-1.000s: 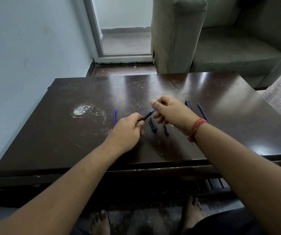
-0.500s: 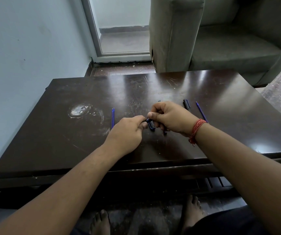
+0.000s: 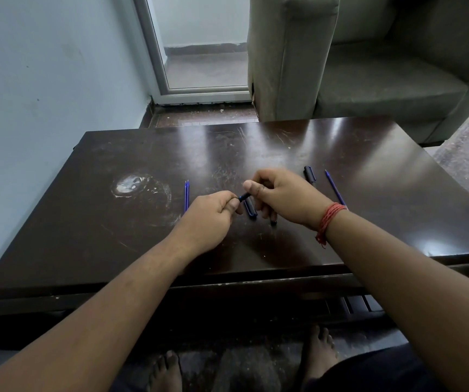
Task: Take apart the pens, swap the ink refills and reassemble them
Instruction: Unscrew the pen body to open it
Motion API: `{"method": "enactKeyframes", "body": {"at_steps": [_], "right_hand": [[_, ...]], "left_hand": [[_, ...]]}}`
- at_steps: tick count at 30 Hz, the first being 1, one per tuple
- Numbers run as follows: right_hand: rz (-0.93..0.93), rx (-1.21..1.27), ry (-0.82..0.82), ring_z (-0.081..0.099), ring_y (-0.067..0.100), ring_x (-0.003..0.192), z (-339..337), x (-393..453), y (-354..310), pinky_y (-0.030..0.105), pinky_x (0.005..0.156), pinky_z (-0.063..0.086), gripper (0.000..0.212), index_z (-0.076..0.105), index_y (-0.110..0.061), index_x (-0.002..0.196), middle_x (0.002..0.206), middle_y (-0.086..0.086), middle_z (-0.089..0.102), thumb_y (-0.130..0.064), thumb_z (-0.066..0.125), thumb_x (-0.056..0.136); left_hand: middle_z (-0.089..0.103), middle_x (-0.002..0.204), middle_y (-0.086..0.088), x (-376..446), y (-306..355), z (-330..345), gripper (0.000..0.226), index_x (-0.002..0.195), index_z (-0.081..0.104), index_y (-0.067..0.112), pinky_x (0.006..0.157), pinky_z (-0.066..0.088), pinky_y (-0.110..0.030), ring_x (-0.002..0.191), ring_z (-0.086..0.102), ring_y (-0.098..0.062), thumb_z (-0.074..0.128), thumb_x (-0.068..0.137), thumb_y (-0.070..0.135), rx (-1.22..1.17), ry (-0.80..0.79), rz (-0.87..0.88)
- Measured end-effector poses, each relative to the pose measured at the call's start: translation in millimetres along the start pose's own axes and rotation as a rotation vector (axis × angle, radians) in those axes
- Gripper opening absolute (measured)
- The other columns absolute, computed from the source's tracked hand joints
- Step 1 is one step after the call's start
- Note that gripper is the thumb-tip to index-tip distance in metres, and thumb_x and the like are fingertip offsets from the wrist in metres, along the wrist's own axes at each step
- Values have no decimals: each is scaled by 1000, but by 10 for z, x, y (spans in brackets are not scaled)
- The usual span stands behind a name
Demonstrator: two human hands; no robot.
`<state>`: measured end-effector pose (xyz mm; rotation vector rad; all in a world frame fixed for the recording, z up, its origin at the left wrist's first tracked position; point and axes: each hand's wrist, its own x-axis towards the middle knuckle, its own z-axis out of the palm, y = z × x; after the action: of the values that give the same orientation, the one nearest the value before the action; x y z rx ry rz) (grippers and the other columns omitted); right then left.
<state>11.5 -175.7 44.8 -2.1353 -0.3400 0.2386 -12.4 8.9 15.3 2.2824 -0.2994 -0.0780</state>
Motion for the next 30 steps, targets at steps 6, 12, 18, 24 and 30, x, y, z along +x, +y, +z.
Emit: {"method": "enactKeyframes", "body": {"at_steps": [6, 12, 18, 24, 30], "right_hand": [[21, 150, -55, 63, 20, 67, -2, 3, -22, 42, 68, 58, 11, 59, -3, 102, 89, 17, 64, 0, 58, 92], [65, 217, 2, 64, 18, 66, 4, 4, 10, 38, 62, 59, 15, 60, -5, 104, 81, 9, 64, -18, 60, 97], [70, 314, -32, 65, 27, 79, -1, 20, 10, 34, 70, 60, 21, 61, -5, 92, 94, 23, 62, 13, 52, 86], [106, 308, -11, 65, 20, 70, 21, 11, 18, 33, 64, 59, 14, 59, 2, 104, 86, 15, 64, -10, 60, 95], [92, 352, -24, 63, 27, 73, 26, 26, 8, 37, 71, 59, 13, 61, -1, 94, 84, 19, 63, 9, 52, 90]], "left_hand": [[52, 58, 7, 15, -27, 17, 30, 82, 61, 28, 53, 37, -22, 47, 41, -3, 43, 105, 23, -2, -8, -13], [56, 62, 3, 4, -7, 4, 28, 86, 63, 26, 54, 40, -25, 53, 46, -9, 42, 105, 24, -1, -1, -7], [53, 58, 6, 4, -14, 35, 30, 82, 60, 30, 49, 36, -16, 45, 42, -2, 42, 106, 23, 3, -18, -14], [53, 59, 7, 1, -11, 25, 30, 82, 59, 31, 51, 36, -18, 48, 43, -2, 42, 106, 24, 6, -19, -11], [53, 59, 8, 4, -2, 31, 28, 85, 59, 29, 49, 34, -14, 46, 43, -1, 41, 106, 23, 3, -30, -10]]}}
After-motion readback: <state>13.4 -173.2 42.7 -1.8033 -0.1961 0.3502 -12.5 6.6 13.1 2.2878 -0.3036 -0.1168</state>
